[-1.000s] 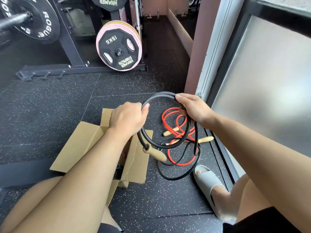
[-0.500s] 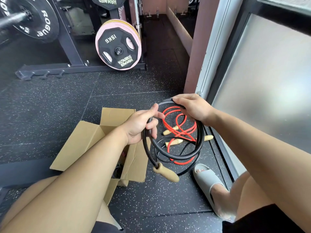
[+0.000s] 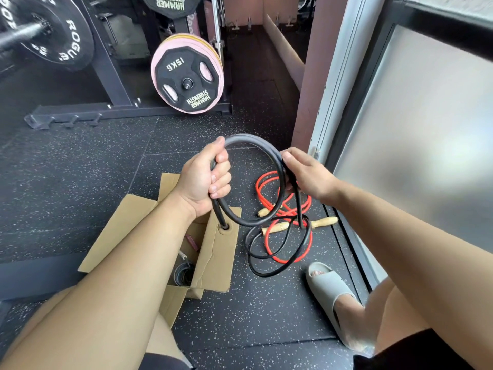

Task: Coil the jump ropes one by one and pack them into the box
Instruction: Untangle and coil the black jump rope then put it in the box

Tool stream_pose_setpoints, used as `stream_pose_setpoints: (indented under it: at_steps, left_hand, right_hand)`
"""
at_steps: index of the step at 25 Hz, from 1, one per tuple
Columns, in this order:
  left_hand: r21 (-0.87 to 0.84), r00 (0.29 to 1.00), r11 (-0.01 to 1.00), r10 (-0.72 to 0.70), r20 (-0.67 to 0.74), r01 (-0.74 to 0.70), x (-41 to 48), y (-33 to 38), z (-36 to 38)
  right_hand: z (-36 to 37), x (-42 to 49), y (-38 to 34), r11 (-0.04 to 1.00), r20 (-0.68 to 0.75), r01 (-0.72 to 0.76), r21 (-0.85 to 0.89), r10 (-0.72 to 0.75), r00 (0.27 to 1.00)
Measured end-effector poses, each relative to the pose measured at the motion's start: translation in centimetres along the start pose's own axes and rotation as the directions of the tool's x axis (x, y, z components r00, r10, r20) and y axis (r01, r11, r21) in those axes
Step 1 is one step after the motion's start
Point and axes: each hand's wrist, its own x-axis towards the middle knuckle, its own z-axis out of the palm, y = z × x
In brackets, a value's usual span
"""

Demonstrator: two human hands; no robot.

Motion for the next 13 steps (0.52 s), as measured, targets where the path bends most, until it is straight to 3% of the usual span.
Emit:
stream_pose_setpoints:
  at_steps: [4, 8, 11, 13]
  left_hand:
    - [-0.109, 0.995, 0.991, 0.077, -0.059, -0.083, -0.3, 0.6, 0.4]
    - [-0.190, 0.965, 0.960, 0.164, -0.206, -0.204, 0.0, 0.6, 0.4]
    - [-0.190, 0.912, 0.936, 0.217, -0.347, -0.295, 0.4, 0.7, 0.3]
    - [-0.139, 0.865, 0.927, 0.262, -0.427, -0.349, 0.6, 0.6, 0.3]
  right_hand:
    - [1.8, -0.2, 0.9, 0.984, -0.059, 0.037, -0.177, -0.048, 0.997]
    - [3.3, 0.1, 2.1, 0.991, 0.021, -0.113, -0.076, 0.115, 0.993]
    - [4.4, -0.2, 3.1, 0.953, 0.117, -0.154, -0.261, 0.189, 0.975]
    - [4.5, -0.3, 2.8, 0.888, 0.148, -0.059, -0.455, 0.141, 0.979]
